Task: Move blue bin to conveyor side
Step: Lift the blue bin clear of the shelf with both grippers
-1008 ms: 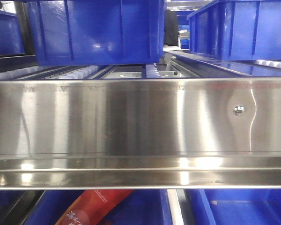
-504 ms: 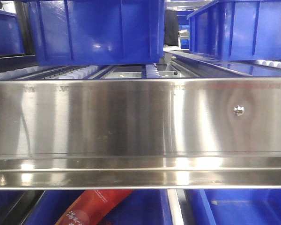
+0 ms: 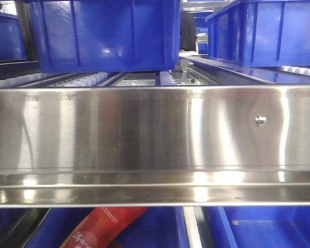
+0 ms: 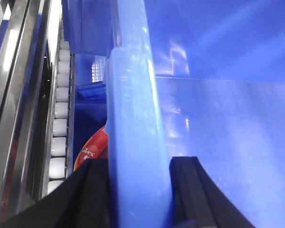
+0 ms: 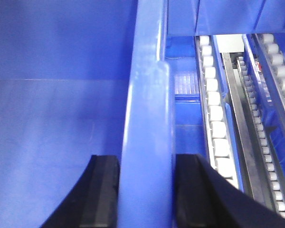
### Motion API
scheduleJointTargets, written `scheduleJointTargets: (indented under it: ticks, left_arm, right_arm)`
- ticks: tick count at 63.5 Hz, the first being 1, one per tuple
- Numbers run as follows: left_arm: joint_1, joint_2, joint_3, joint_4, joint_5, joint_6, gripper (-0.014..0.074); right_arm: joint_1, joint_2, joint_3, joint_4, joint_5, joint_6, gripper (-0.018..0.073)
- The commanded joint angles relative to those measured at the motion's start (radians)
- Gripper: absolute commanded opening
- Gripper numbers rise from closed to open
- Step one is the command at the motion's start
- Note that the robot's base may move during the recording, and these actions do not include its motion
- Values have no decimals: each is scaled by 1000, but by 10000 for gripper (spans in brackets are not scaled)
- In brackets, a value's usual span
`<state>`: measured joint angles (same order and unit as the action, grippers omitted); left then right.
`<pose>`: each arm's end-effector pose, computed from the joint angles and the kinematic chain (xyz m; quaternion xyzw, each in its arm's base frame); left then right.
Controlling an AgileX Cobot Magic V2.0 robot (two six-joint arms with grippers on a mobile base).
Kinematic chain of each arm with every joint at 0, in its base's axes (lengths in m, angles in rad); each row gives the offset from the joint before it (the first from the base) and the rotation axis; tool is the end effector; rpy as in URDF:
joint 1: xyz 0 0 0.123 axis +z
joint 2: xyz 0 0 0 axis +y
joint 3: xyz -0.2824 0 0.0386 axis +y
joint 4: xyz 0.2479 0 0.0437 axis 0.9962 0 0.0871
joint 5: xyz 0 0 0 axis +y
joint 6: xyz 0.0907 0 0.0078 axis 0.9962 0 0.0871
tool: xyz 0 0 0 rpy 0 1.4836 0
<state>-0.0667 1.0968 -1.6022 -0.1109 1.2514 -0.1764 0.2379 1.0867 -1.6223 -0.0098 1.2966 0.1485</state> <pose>0.1718 -0.0211 0.4948 -0.0416 0.8955 -0.1078 0.4298 0.1602 0.0380 0.4981 -0.0394 0.9002 0.0785 0.4265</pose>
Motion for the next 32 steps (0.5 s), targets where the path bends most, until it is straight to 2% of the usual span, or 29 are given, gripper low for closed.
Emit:
scheduleJointTargets:
  ticks: [1,32]
  left_arm:
    - [2,-22,-15,38,-92,16,-18]
    - [2,-22,-15,38,-92,16,-18]
  right_arm:
    - [-6,-24,-14,-76,-93,-17,-80]
    - [-6,-24,-14,-76,-93,-17,-80]
